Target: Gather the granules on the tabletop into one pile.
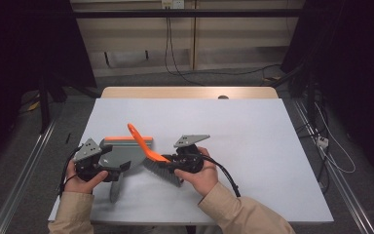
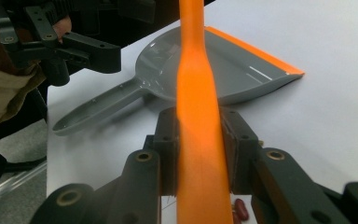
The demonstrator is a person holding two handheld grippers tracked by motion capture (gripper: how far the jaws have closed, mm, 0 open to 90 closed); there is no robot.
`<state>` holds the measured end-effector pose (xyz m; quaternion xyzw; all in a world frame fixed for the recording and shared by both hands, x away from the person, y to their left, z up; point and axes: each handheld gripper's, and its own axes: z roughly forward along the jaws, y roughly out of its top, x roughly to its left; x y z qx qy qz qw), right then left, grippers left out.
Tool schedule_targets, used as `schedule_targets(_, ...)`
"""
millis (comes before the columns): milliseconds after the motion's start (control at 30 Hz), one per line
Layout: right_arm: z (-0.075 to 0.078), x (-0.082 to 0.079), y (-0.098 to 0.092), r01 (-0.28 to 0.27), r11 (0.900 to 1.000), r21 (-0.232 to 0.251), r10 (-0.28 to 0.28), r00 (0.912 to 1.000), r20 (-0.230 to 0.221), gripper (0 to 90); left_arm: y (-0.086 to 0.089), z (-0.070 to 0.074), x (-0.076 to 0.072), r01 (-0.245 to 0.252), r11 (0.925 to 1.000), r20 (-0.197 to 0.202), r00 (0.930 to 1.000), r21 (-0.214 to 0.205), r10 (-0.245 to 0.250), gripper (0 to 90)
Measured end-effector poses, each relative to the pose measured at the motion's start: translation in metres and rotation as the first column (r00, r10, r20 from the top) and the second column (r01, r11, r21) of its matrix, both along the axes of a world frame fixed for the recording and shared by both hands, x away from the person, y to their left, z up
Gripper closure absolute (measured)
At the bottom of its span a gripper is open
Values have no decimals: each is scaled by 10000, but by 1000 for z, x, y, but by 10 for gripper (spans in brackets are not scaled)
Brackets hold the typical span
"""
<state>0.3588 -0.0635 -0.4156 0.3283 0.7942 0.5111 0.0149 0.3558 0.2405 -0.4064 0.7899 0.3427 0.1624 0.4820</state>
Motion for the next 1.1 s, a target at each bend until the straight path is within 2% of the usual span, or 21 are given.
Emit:
schedule_targets(167, -8, 2, 5, 184, 9996, 208, -175, 9989, -434, 714, 1, 0, 1, 26, 10000, 32, 10000, 44, -27, 61)
schedule_targets(300, -13, 5, 7, 456, 9986, 257, -444, 9980, -449, 713, 0, -1, 1, 44, 10000, 14, 10000, 51, -44, 61)
schedule_targets(400, -13, 6, 6, 691, 9976, -33, -691, 9971, -328, 714, 0, -1, 1, 28, 10000, 11, 10000, 20, -28, 61)
schedule_targets(500, -15, 9, -1, 913, 9958, -61, -915, 9952, -334, 716, 1, -1, 0, 26, 10000, 27, 10000, 45, -26, 61)
schedule_targets(700, -19, 11, -18, 1372, 9905, 59, -1365, 9885, -648, 715, 0, -1, 0, 34, 10000, 28, 10000, 55, -34, 61)
schedule_targets(900, -18, 12, -30, 1530, 9882, -46, -1530, 9857, -703, 715, 0, 0, 0, 23, 10000, 31, 10000, 76, -24, 61)
schedule_targets(1100, -20, 14, -45, 1860, 9826, -26, -1855, 9787, -880, 714, 0, -1, 0, 37, 9999, 43, 10000, 118, -37, 61)
